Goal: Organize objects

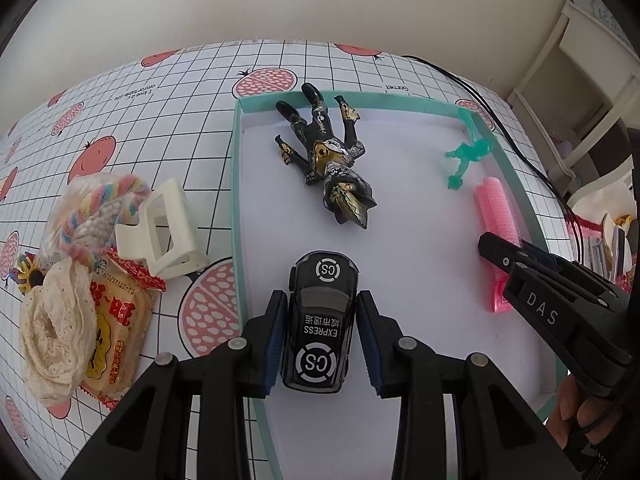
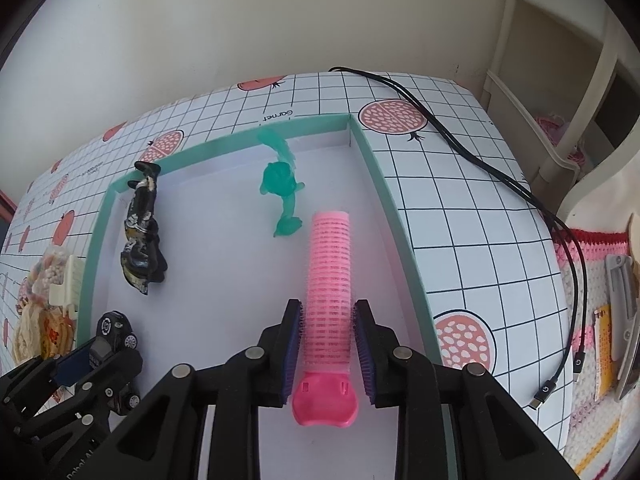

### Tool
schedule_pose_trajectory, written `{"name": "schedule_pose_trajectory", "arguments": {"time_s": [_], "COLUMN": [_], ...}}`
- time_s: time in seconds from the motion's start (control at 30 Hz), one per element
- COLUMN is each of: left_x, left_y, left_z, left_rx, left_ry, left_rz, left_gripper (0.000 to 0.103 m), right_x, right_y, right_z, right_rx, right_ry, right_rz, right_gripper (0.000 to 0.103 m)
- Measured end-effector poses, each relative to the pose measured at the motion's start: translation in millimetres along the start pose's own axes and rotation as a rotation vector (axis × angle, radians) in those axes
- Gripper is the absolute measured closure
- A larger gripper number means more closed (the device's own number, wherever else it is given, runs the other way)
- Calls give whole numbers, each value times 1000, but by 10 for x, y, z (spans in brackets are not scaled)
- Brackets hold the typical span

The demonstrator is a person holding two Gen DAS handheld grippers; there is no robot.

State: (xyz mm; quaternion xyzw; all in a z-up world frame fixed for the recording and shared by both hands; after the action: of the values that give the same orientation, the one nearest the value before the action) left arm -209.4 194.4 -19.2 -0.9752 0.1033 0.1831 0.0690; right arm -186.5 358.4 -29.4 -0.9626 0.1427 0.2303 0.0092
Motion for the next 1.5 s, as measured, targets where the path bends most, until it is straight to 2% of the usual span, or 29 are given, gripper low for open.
{"name": "schedule_pose_trajectory", "arguments": {"time_s": [0.23,0.6,0.87,0.97,1.07,1.13,1.2,1.23,1.27,1.3,1.43,1.5], "left_x": [-76,-229,-271,-275,-269,-273,-276,-275,-274,-273,-280,-282], "left_y": [-8,7,159,212,267,306,351,371,387,408,489,516], "left_z": [-162,-549,-622,-618,-609,-595,-594,-590,-588,-583,-581,-589], "left_rx": [-2,-5,-35,-44,-56,-64,-75,-82,-87,-92,-109,-117], "left_ry": [-31,-114,-137,-139,-138,-136,-140,-139,-138,-139,-151,-162], "left_rz": [4,2,-36,-50,-63,-77,-90,-94,-97,-102,-124,-130], "left_gripper": [66,65,64,54,53,47,41,41,37,29,23,12], "right_x": [-48,-167,-115,-76,-36,-22,-19,-18,-19,-18,-15,-15], "right_y": [-4,68,121,141,166,187,199,203,205,210,209,208], "right_z": [-147,-591,-555,-476,-421,-404,-401,-399,-396,-391,-379,-381], "right_rx": [-16,-42,-46,-50,-52,-48,-45,-47,-49,-50,-47,-50], "right_ry": [-16,-76,-48,-27,-10,-6,-8,-9,-6,-4,-4,-6], "right_rz": [1,-12,-28,-28,-31,-37,-39,-36,-37,-39,-35,-33], "right_gripper": [64,64,64,60,54,49,37,36,35,34,20,13]}}
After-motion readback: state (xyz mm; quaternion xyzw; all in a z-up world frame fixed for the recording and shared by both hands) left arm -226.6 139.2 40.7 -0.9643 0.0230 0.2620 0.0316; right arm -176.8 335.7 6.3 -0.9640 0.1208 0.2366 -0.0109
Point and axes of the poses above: each gripper's, at about its wrist camera, not at the fingertips, and z roughly the way its jaws point, y to its left, x to its underside, the point moved 5 cm from there along z, roughly the way its jaws point
